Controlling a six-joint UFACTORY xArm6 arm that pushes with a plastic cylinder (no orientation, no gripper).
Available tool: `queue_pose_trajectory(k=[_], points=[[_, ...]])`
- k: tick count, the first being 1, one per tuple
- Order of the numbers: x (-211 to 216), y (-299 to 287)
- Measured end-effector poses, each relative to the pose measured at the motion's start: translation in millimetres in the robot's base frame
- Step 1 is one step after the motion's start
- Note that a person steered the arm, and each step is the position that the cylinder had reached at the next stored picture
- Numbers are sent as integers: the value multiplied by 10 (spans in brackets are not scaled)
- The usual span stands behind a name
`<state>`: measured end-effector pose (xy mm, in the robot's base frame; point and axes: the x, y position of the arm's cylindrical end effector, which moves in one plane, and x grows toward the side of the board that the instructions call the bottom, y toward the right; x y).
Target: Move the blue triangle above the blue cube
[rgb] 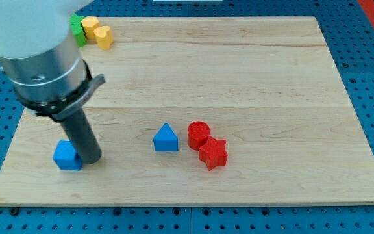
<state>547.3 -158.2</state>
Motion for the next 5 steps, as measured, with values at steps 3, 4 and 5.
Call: queue_pose_trajectory(k=[3, 4, 5], points=[[0, 1410], [-117, 1376], [-267, 988]])
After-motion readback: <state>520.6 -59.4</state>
